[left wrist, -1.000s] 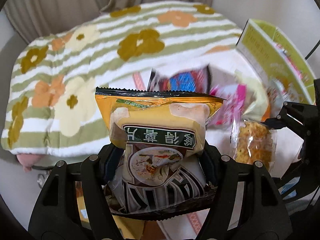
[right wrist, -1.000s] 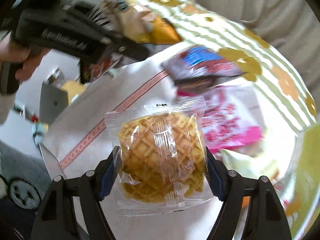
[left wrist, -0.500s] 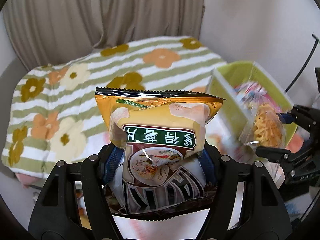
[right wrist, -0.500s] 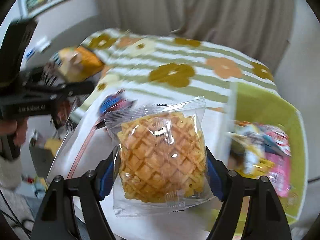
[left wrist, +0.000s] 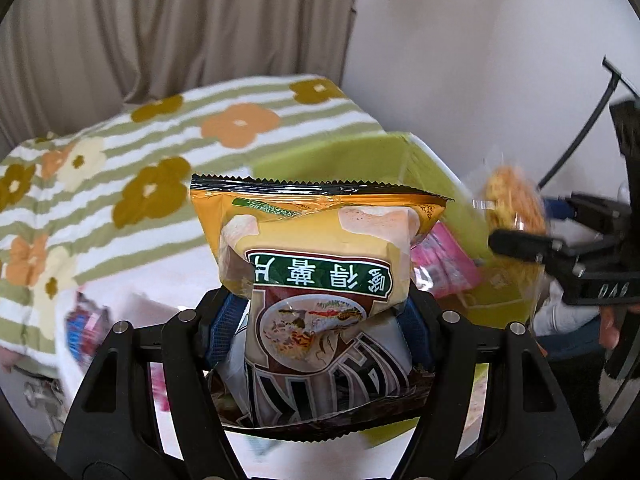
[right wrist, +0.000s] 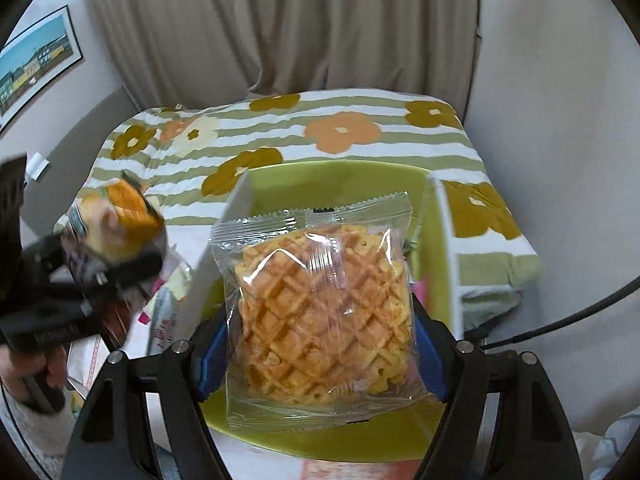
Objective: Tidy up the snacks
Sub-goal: 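Carry both bags over the yellow-green box and release them inside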
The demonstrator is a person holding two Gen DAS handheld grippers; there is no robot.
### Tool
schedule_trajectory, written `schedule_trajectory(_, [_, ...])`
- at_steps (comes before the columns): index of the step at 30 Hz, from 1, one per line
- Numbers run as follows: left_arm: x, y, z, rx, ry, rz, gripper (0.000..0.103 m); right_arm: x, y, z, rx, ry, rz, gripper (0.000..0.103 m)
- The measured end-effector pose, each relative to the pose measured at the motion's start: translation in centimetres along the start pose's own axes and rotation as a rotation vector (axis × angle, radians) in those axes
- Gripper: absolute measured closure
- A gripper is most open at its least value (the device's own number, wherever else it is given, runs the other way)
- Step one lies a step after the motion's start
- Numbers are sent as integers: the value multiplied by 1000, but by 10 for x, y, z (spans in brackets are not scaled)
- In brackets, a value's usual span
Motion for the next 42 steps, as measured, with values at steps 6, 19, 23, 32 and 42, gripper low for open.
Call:
schedule_trajectory(6, [9, -42, -39, -2, -26, 105, 35, 11, -4, -32, -42, -57, 15, 30])
schedule_trajectory(19, [26, -50, -39, -14, -25, 146, 2, 25, -6, -47, -91, -111, 16, 30])
schedule_trajectory(23, [33, -32, -27, -2, -5, 114, 2, 30, -16, -49, -106, -122, 29, 30])
schedule_trajectory(32, [37, -7, -11, -27, 45, 68, 2, 33, -29, -39, -108, -136, 42, 28])
schedule_trajectory(42, [55, 18, 7, -46, 89, 37, 2, 41, -12, -34, -50, -115, -76, 0])
Point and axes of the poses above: each gripper's, at about its wrist camera, not at the fingertips, and y roughly against the way its jaws point, z to its left, x to its underside, the point moved 2 cm from there along -y, roughly the way its jaws point, and after that the axes turned 5 degrees about z, right-handed, at the moved point
